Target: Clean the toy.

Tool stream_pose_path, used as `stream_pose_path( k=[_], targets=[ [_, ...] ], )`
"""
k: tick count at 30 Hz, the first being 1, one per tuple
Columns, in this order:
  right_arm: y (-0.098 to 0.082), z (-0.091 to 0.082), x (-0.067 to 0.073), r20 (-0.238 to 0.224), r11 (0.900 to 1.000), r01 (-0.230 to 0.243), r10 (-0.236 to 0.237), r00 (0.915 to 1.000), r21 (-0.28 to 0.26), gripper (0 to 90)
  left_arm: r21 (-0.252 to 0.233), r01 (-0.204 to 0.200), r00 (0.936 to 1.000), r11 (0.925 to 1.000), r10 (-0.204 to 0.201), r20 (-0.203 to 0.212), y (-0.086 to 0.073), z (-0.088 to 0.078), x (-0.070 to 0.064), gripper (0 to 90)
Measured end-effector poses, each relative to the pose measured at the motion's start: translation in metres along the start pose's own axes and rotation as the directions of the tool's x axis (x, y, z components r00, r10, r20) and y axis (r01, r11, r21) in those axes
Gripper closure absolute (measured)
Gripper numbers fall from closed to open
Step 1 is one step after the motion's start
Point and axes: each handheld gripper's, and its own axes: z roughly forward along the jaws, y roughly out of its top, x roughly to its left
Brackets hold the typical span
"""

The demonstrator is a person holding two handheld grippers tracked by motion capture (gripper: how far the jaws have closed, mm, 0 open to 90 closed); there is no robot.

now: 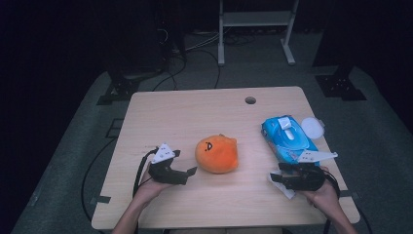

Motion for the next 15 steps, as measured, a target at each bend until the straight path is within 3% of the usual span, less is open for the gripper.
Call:
stream_pose_path(
  k=[8,15],
  targets=[
    [0.0,0.0,0.0,-0.009,1.0,0.004,-0.004,0.9999,0.003,38.6,0.027,0.012,0.9999,0.9996,-0.011,-0.002,-0.008,0.0,-0.004,8.7],
    [0.0,-0.001,0.0,-0.011,1.0,0.013,-0.013,0.9999,-0.003,38.6,0.014,0.054,0.9984,0.9984,-0.054,-0.013,-0.019,-0.005,-0.003,8.6]
  ],
)
